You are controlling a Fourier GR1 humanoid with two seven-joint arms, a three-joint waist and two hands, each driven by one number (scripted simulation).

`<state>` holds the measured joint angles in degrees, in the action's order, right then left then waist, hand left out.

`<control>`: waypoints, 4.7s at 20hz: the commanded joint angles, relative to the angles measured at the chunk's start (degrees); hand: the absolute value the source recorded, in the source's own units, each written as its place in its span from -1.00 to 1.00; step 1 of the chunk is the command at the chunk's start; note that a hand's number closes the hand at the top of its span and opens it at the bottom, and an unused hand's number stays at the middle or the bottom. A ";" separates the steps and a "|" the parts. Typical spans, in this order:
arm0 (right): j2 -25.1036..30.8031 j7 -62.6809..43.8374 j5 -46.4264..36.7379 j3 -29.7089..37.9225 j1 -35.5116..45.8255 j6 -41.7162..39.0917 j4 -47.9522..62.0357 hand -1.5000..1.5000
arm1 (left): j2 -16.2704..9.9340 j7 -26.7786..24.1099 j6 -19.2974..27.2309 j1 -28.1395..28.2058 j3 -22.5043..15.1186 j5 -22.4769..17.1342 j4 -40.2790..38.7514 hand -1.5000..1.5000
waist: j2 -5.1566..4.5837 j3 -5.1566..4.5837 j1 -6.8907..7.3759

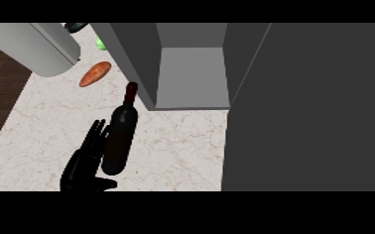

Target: Pick up the wine, place it into the cabinet and close the cabinet

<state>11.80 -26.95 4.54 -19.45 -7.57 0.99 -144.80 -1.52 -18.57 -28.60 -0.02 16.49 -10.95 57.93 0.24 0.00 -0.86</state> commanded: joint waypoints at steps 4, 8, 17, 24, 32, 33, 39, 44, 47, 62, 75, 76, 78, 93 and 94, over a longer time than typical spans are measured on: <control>0.52 -4.30 4.86 2.49 -1.55 -0.08 -11.27 -1.00 | 1.11 -1.10 -0.57 -1.46 -1.33 -0.66 -2.91 1.00 | -0.15 0.00 0.30; 0.92 -4.46 4.22 0.48 -3.79 -0.88 -13.21 -1.00 | 1.49 -2.02 5.04 -1.56 -4.23 1.46 2.57 1.00 | 0.01 0.03 0.14; 0.17 -5.91 6.11 3.61 -1.50 -0.36 -12.16 -1.00 | -0.72 -10.89 6.71 1.06 -4.19 0.38 5.45 1.00 | 0.02 -0.02 0.54; -0.19 -4.90 5.49 2.65 -2.90 -0.78 -12.09 -1.00 | 1.51 -18.23 14.53 5.36 -9.18 -5.44 10.78 1.00 | 0.11 0.01 0.44; -0.05 -2.20 6.05 3.04 -5.69 -2.99 -11.72 -1.00 | 1.52 -10.02 23.15 7.91 -22.46 -8.30 23.82 1.00 | 0.14 0.06 0.21; -0.74 -4.36 4.36 1.45 -3.92 -1.72 -12.10 -1.00 | 1.52 -5.04 21.17 8.58 -19.92 -8.50 28.43 1.00 | 0.15 0.04 0.61; -0.46 -2.55 6.26 3.54 -4.93 -2.91 -12.05 -1.00 | 1.52 1.18 34.82 4.47 -28.36 -6.05 37.56 1.00 | 0.13 0.08 0.11; -0.86 -5.43 8.07 5.51 -0.35 -2.39 -9.52 -1.00 | 1.52 6.39 45.66 -5.53 -33.92 -6.63 36.65 1.00 | -0.18 0.02 -0.12; -1.05 -5.69 5.97 3.83 -2.68 -2.34 -11.81 -1.00 | 1.52 8.69 50.96 -6.12 -37.89 -6.57 37.77 1.00 | -0.06 0.01 -0.12; -2.75 -5.90 5.75 3.58 -3.35 -3.72 -11.68 -1.00 | 1.51 8.70 61.50 -23.71 -36.83 -10.56 18.19 1.00 | -0.20 -0.03 -0.60; -3.14 -4.91 8.13 5.47 -3.14 -6.03 -10.09 -1.00 | 1.52 -4.69 65.62 -29.72 -43.23 -23.17 0.67 1.00 | -0.40 -0.05 -1.31; -3.85 -4.19 8.70 6.36 -2.34 -5.52 -8.95 -1.00 | 1.52 -6.61 61.99 -29.56 -40.40 -24.41 -1.49 1.00 | -0.49 -0.06 -1.18; -2.34 -0.89 11.15 9.07 -6.64 -8.34 -10.50 -1.00 | 1.52 -7.48 62.42 -29.23 -40.92 -25.77 -1.88 1.00 | -0.35 0.03 -1.60; -4.43 -2.72 8.52 6.02 -5.60 -7.50 -9.48 -1.00 | 1.52 -13.13 61.50 -40.85 -41.55 -38.34 -15.67 1.00 | -0.43 -0.03 -1.56; -3.59 -5.46 10.69 8.04 -2.90 -7.11 -10.54 -1.00 | 1.52 -12.01 59.06 -43.04 -38.43 -37.48 -18.50 1.00 | -0.55 -0.05 -1.35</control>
<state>7.37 -25.91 6.97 -13.59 -9.81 -7.06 -143.98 0.00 -29.54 31.75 -39.93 -23.12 -46.97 43.30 -0.21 -0.03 -2.33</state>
